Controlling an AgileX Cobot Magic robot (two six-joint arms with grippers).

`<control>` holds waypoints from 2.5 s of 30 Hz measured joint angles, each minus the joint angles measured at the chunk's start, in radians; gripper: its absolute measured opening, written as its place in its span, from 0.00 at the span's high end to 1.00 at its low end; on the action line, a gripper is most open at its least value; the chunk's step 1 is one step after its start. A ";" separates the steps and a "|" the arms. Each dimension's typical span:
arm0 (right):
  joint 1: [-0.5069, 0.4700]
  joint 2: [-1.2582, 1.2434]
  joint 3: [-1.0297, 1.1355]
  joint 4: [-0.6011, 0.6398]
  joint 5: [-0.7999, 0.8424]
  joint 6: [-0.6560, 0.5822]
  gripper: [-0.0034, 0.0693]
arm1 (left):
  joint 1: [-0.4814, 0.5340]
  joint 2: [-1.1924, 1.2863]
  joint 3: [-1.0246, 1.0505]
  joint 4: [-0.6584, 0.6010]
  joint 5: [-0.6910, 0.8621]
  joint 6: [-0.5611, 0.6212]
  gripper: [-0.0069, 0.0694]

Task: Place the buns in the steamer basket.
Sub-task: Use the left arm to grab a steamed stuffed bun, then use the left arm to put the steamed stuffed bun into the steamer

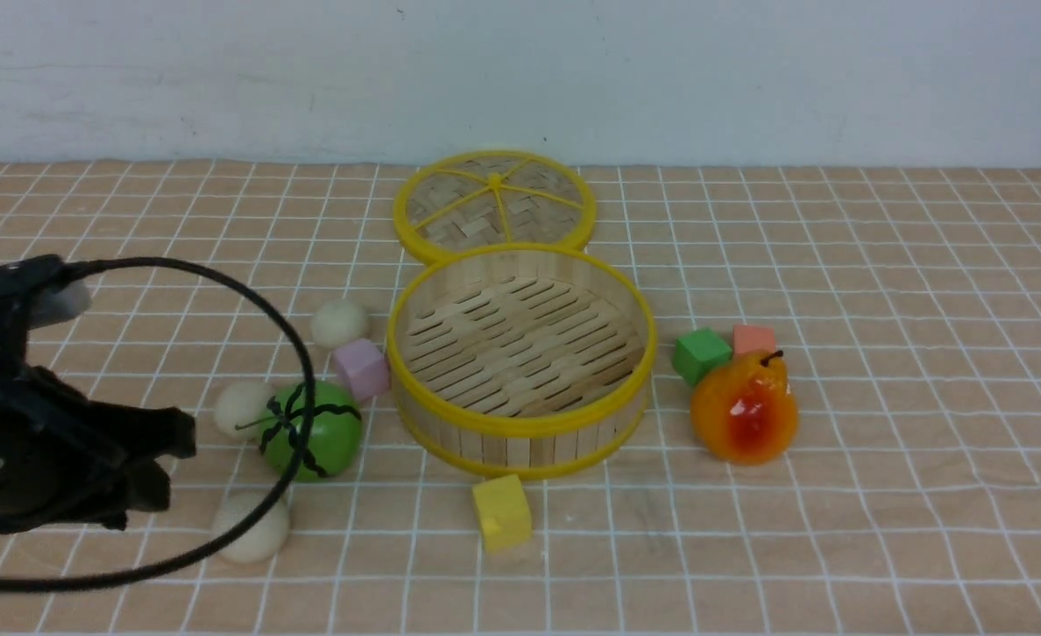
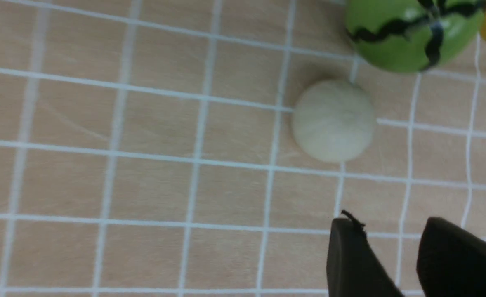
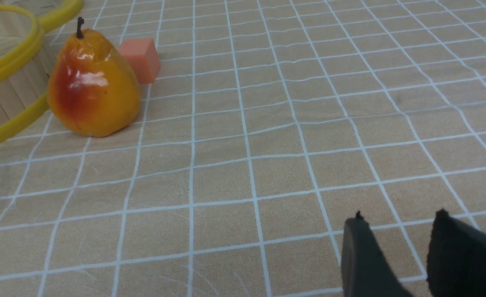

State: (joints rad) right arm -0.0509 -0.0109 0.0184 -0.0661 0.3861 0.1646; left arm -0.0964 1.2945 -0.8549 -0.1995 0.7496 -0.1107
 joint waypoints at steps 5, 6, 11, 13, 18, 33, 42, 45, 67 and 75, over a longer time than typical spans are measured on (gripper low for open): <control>0.000 0.000 0.000 0.000 0.000 0.000 0.62 | -0.038 0.132 -0.086 -0.006 0.037 0.038 0.60; 0.000 0.000 0.000 0.000 0.000 0.000 0.62 | -0.055 0.145 -0.099 0.008 0.027 0.034 0.60; 0.000 0.000 0.000 0.000 0.000 0.000 0.62 | -0.140 0.197 -0.140 0.122 -0.022 -0.043 0.60; 0.000 0.000 0.000 0.000 0.000 0.000 0.62 | -0.153 0.220 -0.143 0.171 -0.030 -0.087 0.60; 0.000 0.000 0.000 0.000 0.000 0.000 0.62 | -0.157 0.286 -0.143 0.285 -0.054 -0.189 0.60; 0.000 0.000 0.000 0.000 0.000 0.000 0.62 | -0.159 0.389 -0.144 0.267 -0.134 -0.205 0.60; 0.000 0.000 0.000 0.000 0.000 0.000 0.62 | -0.159 0.418 -0.148 0.266 -0.138 -0.206 0.64; 0.000 0.000 0.000 0.000 0.000 0.000 0.62 | -0.159 0.418 -0.149 0.261 -0.120 -0.206 0.74; 0.000 0.000 0.000 0.000 0.000 0.000 0.62 | -0.196 0.264 -0.405 -0.157 0.054 0.079 0.93; 0.000 0.000 0.000 0.000 0.000 0.000 0.62 | -0.299 0.539 -0.686 -0.177 0.011 0.120 0.93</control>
State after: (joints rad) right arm -0.0509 -0.0109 0.0184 -0.0661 0.3861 0.1646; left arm -0.3956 1.8339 -1.5410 -0.3761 0.7607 0.0093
